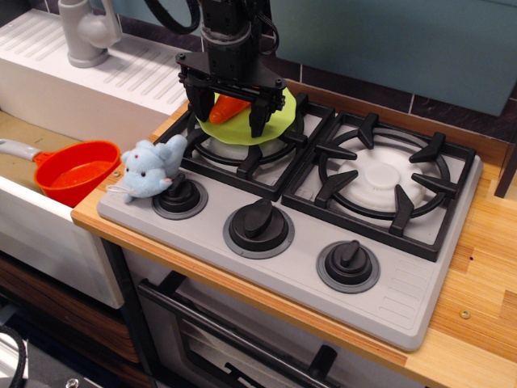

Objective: End effector transition from object to object

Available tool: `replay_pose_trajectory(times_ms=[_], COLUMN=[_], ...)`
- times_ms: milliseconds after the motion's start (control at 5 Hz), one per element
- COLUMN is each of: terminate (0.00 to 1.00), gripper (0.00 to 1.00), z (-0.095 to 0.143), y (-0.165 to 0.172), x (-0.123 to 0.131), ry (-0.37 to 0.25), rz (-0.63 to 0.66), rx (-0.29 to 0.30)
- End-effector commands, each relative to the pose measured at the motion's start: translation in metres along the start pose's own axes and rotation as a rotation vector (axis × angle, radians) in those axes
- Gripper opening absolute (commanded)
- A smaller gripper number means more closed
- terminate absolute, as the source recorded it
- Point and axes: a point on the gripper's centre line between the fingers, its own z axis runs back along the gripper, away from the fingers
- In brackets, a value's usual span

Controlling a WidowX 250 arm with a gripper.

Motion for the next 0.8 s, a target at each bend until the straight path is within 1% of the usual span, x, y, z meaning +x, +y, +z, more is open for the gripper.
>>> replay_pose_trajectory(times_ms=[0, 200, 400, 600], terminate=[0.00, 0.00, 0.00, 0.00], gripper=[1.00, 1.00, 1.00, 1.00], z=[0.031, 0.046, 0.056, 0.055], y=[0.003, 0.005, 0.014, 0.028], x=[0.006, 0.007, 0.003, -0.013], ry=[0.034, 0.050, 0.060, 0.058], rz=[-0.007, -0.015, -0.032, -0.038], rx=[0.012, 0.024, 0.047, 0.050])
